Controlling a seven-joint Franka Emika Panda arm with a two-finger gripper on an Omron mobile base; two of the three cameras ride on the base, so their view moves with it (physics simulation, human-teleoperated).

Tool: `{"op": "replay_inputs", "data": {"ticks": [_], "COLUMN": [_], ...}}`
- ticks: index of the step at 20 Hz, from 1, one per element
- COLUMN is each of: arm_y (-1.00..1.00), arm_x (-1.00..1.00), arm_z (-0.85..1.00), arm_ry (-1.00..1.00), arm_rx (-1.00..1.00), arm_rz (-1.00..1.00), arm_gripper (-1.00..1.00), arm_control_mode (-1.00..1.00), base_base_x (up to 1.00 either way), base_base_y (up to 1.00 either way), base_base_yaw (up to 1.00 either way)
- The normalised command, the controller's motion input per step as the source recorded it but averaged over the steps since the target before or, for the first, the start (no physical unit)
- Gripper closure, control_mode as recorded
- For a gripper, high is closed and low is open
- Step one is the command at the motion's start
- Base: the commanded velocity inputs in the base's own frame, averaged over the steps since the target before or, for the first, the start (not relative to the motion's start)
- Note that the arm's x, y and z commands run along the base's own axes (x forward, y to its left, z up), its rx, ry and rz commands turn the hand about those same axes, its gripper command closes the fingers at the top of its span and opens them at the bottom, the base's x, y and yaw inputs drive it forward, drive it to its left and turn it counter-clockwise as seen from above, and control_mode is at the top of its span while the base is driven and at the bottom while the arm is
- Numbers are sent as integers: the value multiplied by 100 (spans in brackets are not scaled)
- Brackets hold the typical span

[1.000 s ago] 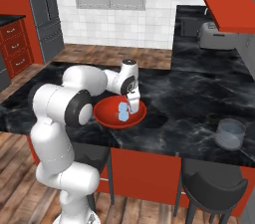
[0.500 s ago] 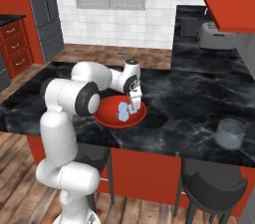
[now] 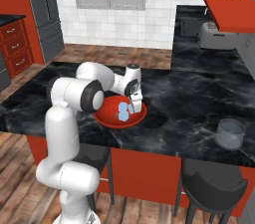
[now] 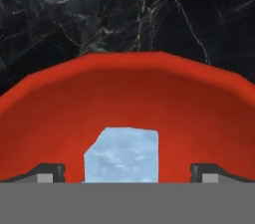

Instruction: There are four ice cubes in the ice bowl. Place two ice cubes in each glass of water.

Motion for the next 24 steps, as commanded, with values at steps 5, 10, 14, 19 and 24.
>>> {"op": "replay_inputs", "data": {"ticks": [5, 10, 14, 19, 24], "arm_y": [0, 1, 1, 2, 0], "arm_x": [1, 0, 0, 0, 0], "arm_z": [-12, -11, -8, -12, -4], "arm_ry": [4, 2, 0, 4, 4], "arm_rx": [0, 0, 0, 0, 0], "arm_rz": [0, 0, 0, 0, 0], "arm_gripper": [-100, -100, -100, 100, 100], "arm_control_mode": [-100, -100, -100, -100, -100], "base_base_x": [0, 0, 0, 0, 0], "base_base_y": [0, 0, 0, 0, 0], "base_base_yaw": [0, 0, 0, 0, 0]}}
